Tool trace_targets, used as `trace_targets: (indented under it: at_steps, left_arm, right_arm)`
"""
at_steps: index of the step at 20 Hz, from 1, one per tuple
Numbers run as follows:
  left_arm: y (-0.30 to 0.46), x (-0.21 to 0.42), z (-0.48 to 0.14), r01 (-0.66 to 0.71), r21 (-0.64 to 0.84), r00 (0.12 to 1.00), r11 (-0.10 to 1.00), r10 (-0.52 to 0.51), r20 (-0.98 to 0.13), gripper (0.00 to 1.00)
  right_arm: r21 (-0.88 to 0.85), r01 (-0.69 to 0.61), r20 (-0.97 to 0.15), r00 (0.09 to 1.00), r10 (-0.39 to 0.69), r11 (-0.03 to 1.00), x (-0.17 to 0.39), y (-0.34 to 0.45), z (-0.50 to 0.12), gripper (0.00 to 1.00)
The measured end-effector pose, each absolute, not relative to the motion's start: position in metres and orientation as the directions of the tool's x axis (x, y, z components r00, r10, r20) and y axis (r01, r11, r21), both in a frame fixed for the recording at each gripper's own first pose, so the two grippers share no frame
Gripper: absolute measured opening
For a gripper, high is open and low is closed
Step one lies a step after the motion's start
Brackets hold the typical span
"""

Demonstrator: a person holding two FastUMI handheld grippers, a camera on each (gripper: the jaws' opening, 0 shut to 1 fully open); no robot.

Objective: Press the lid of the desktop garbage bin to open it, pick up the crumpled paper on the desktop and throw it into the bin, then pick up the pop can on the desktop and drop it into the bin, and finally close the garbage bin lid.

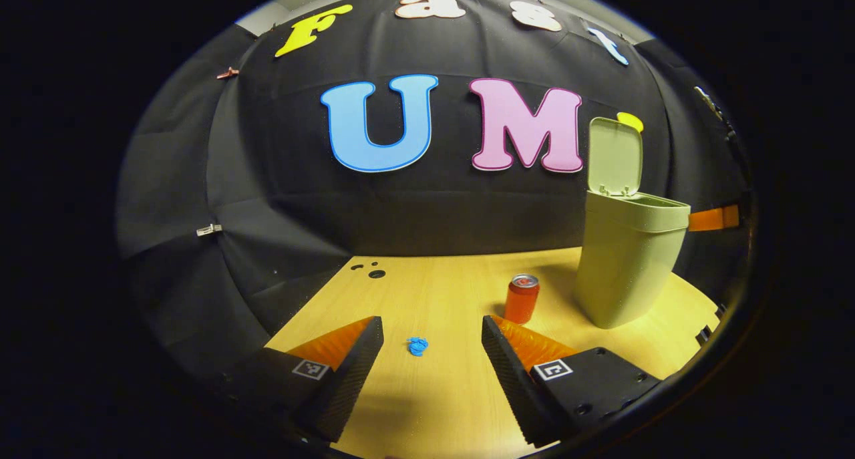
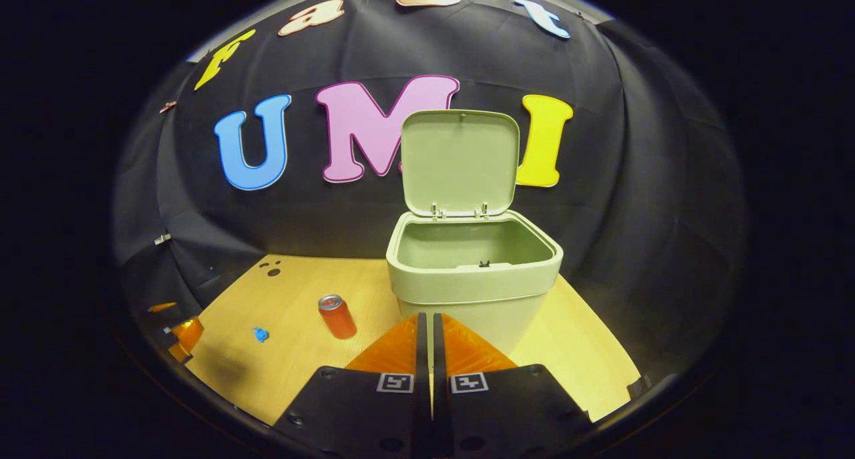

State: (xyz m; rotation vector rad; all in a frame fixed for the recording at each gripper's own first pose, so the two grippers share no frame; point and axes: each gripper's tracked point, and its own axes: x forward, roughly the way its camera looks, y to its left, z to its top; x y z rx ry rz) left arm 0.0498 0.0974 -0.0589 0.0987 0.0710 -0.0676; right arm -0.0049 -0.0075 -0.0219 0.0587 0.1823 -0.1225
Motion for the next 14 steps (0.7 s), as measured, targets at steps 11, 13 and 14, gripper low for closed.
trace_targets:
  at_steps: [11,13,14]
  left_arm:
    - [0.121,0.151,-0.141,-0.027,-0.045,0.964,0.999,0.015,-0.264,0.99]
    - [0.120,0.169,-0.153,-0.034,-0.035,0.958,0.999,0.022,-0.287,0.96]
    - [0.119,0.178,-0.158,-0.038,-0.026,0.954,0.999,0.028,-0.297,0.99]
  right_arm:
    - [-0.015,-0.004,-0.366,0.931,-0.002,1.000,-0.014,0.003,-0.084,0.58]
    - [-0.022,-0.034,-0.387,0.922,0.023,0.999,-0.018,0.009,-0.089,0.82]
    - [-0.026,-0.044,-0.396,0.918,0.030,0.999,-0.019,0.010,-0.093,0.87]
